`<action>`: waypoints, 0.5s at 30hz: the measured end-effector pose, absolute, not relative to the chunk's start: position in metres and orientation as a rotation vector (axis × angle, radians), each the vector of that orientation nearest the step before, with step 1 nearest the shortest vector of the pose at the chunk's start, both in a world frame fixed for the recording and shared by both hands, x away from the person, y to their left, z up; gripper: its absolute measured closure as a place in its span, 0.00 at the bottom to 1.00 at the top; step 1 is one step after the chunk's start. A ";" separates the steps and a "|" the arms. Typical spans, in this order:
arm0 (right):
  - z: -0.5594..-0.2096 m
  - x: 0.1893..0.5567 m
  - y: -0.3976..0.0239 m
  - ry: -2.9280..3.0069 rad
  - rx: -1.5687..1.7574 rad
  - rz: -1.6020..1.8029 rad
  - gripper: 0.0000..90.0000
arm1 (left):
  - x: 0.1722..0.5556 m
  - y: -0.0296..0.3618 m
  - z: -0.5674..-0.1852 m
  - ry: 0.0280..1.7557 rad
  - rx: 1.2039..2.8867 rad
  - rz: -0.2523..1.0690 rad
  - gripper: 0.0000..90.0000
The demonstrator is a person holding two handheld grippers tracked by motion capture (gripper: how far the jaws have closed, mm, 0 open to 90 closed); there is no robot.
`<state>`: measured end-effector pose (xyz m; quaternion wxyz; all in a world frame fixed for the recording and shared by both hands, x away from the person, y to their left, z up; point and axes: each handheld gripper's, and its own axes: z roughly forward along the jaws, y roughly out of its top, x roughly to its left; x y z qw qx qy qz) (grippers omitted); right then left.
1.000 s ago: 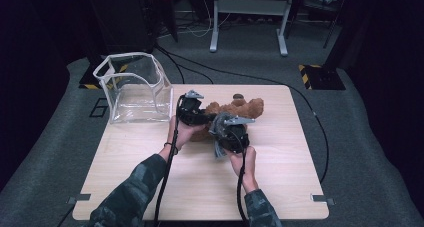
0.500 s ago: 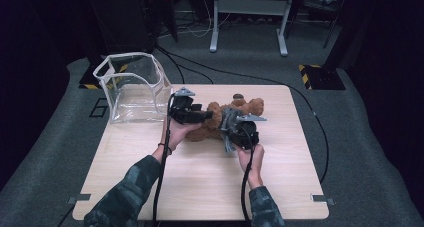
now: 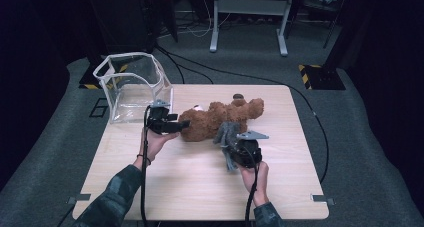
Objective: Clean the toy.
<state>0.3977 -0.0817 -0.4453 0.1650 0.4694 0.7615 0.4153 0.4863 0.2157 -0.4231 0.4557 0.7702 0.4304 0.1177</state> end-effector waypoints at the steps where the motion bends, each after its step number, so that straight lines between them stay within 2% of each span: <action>1: -0.445 0.398 -0.082 2.170 1.337 1.183 0.84 | 0.486 0.216 -0.423 1.061 1.900 0.290 0.37; 3: -0.441 0.397 -0.067 2.203 1.264 1.192 0.84 | 0.485 0.212 -0.427 1.049 1.943 0.293 0.39; 6: -0.432 0.404 -0.034 2.269 1.183 1.205 0.84 | 0.481 0.206 -0.432 1.030 1.996 0.362 0.53; 10: -0.427 0.413 -0.006 2.307 1.114 1.196 0.84 | 0.482 0.206 -0.437 1.045 1.999 0.370 0.76; 11: -0.427 0.413 -0.006 2.307 1.114 1.196 0.84 | 0.484 0.207 -0.439 1.052 1.992 0.353 0.76; 12: -0.426 0.419 0.005 2.316 1.094 1.188 0.84 | 0.485 0.208 -0.441 1.055 1.978 0.339 0.86; 15: -0.426 0.426 0.010 2.306 1.095 1.194 0.84 | 0.489 0.211 -0.444 1.047 1.962 0.307 0.90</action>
